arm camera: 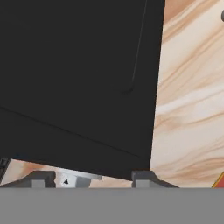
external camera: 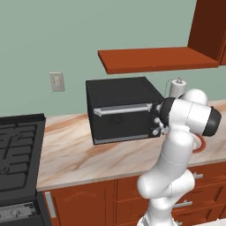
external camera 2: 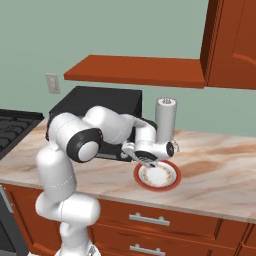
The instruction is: Pick up the bagel from the plate, place it on the toaster oven rack, close the door, and set the timer.
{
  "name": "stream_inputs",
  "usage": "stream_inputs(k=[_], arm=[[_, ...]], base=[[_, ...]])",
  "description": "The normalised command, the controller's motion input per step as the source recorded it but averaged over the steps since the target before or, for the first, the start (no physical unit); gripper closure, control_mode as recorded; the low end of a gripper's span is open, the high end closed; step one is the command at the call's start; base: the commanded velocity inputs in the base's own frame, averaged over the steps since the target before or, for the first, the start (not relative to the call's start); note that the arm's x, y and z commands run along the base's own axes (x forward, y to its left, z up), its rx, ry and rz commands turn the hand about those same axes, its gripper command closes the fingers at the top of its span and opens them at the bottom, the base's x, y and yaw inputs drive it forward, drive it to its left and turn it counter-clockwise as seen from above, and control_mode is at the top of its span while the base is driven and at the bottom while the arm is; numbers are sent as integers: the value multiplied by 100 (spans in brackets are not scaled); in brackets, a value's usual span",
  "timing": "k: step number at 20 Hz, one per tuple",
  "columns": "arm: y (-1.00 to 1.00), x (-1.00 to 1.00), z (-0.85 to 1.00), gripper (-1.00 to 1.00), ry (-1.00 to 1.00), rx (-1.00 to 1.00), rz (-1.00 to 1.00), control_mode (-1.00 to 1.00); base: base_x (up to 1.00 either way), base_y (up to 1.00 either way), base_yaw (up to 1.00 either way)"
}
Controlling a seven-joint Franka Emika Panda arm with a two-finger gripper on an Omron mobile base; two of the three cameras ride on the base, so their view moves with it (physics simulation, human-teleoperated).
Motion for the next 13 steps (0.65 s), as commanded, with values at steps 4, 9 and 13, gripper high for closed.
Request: stream_inputs(k=[4,9,13], arm=[[-51,0,-29,100,0,13,6,-100],[-33,0,-17,100,0,9,3,-100],[-5,-1,4,100,0,2,0,-100]], base=[[0,0,0],[0,0,0],[0,0,0]])
